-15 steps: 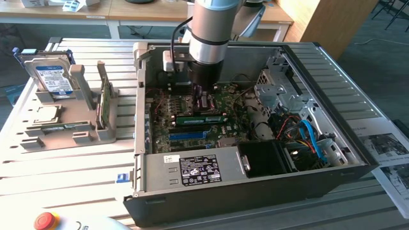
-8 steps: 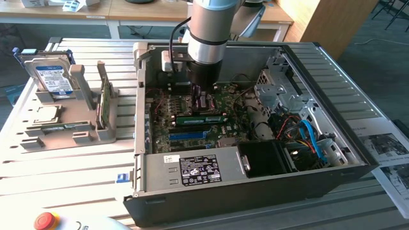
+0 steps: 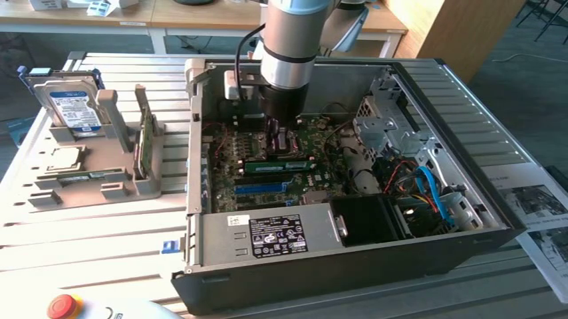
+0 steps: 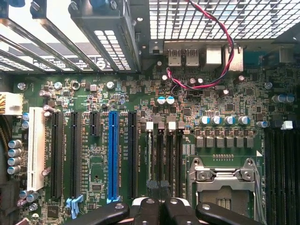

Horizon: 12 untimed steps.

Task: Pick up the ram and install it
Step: 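Press down the ram until it locks into place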

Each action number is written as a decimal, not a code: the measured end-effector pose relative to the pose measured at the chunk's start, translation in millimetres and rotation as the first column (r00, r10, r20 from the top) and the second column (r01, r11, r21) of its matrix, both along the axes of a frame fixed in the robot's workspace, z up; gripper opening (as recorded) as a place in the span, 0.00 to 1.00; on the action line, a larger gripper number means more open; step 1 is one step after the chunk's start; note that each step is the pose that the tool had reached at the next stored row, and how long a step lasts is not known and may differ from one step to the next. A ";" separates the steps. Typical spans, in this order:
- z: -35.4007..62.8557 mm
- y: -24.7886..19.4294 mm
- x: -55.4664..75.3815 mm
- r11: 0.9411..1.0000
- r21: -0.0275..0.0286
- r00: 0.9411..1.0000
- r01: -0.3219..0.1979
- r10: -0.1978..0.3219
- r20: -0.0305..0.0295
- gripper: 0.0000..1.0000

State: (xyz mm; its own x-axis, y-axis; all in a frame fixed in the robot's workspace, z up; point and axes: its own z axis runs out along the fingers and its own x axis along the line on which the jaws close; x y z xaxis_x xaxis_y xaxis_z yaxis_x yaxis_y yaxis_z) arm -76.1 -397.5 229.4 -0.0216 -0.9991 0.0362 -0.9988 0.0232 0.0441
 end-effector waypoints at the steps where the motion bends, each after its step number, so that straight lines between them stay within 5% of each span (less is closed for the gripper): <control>1: -0.6 0.1 0.0 1.000 0.000 1.000 0.000 0.000 0.000 0.11; 12: -3.0 -0.1 -0.5 1.000 0.000 1.000 0.000 0.000 0.001 0.11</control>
